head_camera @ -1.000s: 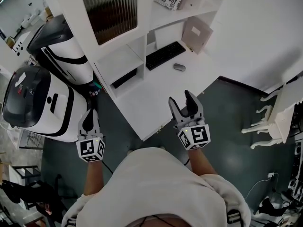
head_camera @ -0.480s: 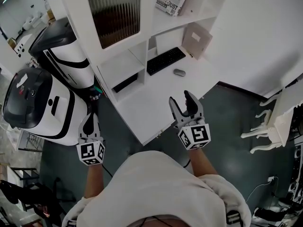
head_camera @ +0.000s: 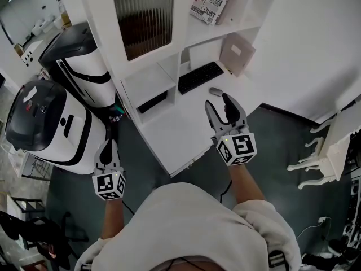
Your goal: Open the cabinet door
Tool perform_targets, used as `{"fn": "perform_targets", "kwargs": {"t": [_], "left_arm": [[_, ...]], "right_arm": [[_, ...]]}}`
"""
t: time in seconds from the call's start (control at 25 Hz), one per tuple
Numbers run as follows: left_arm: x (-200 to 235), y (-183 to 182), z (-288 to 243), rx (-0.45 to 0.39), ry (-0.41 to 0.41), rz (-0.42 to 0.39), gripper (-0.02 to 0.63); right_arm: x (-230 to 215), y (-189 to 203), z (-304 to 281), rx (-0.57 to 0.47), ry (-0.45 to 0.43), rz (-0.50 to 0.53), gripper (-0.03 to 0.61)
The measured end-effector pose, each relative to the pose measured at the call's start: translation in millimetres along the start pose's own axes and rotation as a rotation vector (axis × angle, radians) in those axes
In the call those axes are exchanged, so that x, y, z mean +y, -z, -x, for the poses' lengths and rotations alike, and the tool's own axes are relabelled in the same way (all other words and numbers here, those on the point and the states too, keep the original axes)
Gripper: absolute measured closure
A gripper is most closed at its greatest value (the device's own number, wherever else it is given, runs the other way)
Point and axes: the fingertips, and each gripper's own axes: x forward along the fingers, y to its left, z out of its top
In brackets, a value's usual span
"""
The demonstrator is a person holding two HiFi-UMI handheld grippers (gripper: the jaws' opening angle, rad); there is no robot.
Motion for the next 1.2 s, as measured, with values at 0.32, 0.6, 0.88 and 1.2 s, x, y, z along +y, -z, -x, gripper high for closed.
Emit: {"fn": "perform_targets", "kwargs": {"t": [0.32,0.6,0.88,1.2], "left_arm": [[2.9,3.9,7.9,0.005,-0.017,0.007,0.615],[5.2,6.8,17.4,0.012,-0.033,0.012,0.615],[4.4,9.3,28.1,0.015,-0.045,0.017,0.615],[7.6,12.5,41.5,0.023,-0.067,0.024,0.615]], "right_arm": [[-17.3,-38.4,-29.8,-0.05,-0.012,0.038,0.344],[-21.9,-69.3,-49.9,-0.079,-0.033,0.074,0.348],[-28.3,-100.3,-67.8,-0.11,-0.046,0.093,0.353],[-36.7,-136.8,-97.8,-0.141,-0.054,0.138,0.359]]}}
